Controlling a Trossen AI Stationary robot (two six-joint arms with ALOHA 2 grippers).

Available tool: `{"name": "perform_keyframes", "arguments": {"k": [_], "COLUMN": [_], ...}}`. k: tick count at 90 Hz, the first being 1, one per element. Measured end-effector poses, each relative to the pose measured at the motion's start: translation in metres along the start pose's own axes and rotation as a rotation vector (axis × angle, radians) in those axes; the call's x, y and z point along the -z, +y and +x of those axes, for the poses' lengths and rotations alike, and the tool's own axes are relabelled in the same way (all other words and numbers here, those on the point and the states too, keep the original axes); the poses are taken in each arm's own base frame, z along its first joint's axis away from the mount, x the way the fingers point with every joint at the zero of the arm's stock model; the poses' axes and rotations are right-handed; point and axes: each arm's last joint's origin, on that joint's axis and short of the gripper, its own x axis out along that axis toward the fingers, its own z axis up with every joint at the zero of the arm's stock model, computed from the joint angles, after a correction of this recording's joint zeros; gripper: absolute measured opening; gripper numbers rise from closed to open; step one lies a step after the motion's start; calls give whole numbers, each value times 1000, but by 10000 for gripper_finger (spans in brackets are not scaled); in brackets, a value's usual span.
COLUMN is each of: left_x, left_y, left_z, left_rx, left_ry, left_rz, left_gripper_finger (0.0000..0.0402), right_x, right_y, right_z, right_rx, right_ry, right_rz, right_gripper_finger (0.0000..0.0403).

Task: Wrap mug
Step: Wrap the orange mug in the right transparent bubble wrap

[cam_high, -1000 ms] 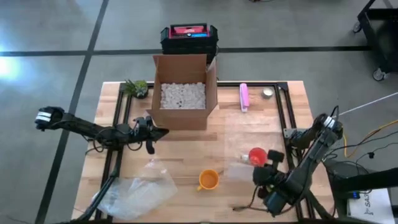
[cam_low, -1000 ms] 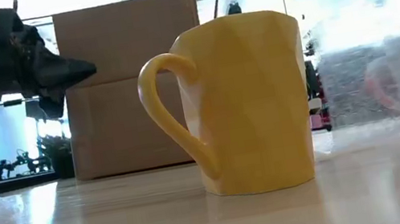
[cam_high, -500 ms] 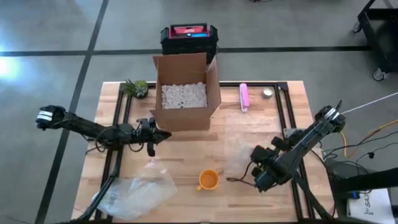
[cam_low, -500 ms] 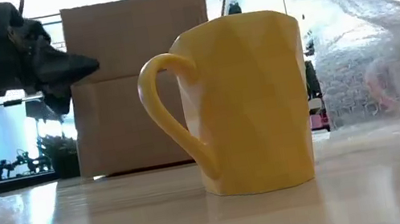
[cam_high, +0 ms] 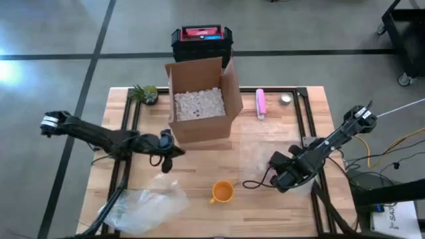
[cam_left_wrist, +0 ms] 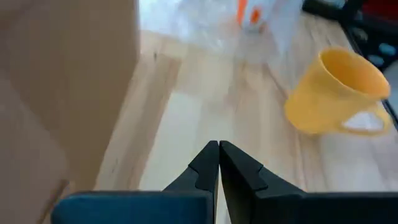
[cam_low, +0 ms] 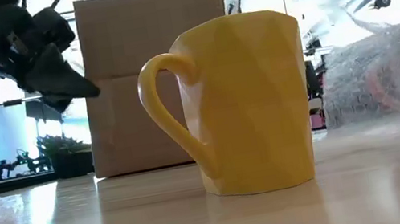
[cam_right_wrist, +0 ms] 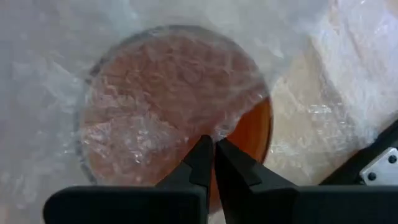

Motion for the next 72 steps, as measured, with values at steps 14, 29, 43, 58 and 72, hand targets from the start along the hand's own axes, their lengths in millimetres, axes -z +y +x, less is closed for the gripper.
{"name": "perform_keyframes", "arguments": {"k": [14, 29, 43, 58, 72], "left_x": [-21, -35, -46, -58, -80], "left_y": [-16, -35, -53, -69, -86], "left_z": [-6, 2, 24, 61, 101], "left_rx": [103, 185, 224, 197, 91], "left_ry": [-29, -99, -118, -61, -93], "left_rz": [9, 17, 30, 90, 203], "left_gripper_finger": [0, 0, 0, 0, 0], "right_x": [-2, -4, -5, -5, -5], "right_y": [1, 4, 5, 6, 6], "right_z": [4, 4, 5, 5, 5], "right_rx": [-19, -39, -55, -57, -58], "right_ry": [-7, -20, -28, -30, -41], "right_rz": [-12, -35, -46, -74, -102], "right_gripper_finger": [0, 0, 0, 0, 0]}}
